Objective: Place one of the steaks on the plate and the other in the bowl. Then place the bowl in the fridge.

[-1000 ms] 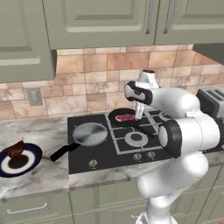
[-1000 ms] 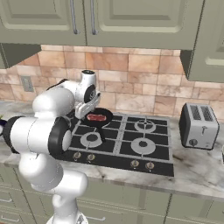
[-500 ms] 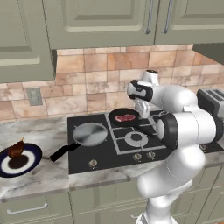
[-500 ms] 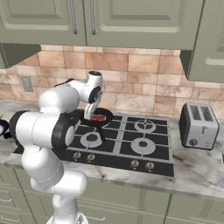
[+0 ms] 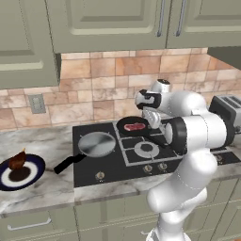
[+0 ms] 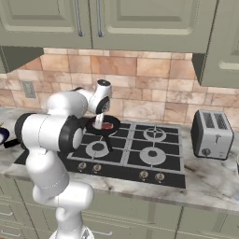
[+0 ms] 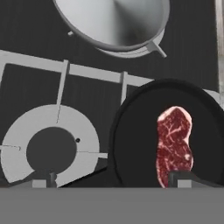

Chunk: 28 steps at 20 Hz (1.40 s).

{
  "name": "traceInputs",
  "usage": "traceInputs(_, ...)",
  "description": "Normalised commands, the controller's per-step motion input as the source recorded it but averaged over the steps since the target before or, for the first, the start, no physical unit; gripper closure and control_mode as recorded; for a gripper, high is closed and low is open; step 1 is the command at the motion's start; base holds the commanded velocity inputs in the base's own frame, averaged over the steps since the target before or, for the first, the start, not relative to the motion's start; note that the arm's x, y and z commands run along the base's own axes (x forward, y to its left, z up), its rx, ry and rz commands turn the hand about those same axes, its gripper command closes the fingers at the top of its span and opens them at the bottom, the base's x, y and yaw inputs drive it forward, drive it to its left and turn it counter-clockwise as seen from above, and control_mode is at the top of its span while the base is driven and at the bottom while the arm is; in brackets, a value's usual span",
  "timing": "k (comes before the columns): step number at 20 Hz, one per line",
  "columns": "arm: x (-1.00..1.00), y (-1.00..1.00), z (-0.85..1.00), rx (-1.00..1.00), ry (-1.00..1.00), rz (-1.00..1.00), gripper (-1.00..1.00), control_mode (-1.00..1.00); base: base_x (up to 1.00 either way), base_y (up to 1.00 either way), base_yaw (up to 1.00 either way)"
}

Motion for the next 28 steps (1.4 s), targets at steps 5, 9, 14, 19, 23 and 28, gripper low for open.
traceInputs(5,0.23,0.00,-0.13,0.00,-0.05,0.09,-1.00,-1.00,0.00,0.00,0.00)
traceInputs(9,0.35,0.13,-0.01,0.00,0.10,0.00,-1.00,-1.00,0.00,0.00,0.00)
traceInputs(14,0.30,0.20,-0.04,0.00,0.05,0.00,-1.00,-1.00,0.00,0.00,0.00)
traceInputs(19,0.22,0.05,-0.33,0.00,0.06,0.02,-1.00,-1.00,0.00,0.00,0.00)
traceInputs(23,0.14,0.00,-0.37,0.00,0.01,0.03,-1.00,-1.00,0.00,0.00,0.00)
traceInputs(28,0.13,0.01,-0.20,0.00,0.00,0.04,-1.00,-1.00,0.00,0.00,0.00)
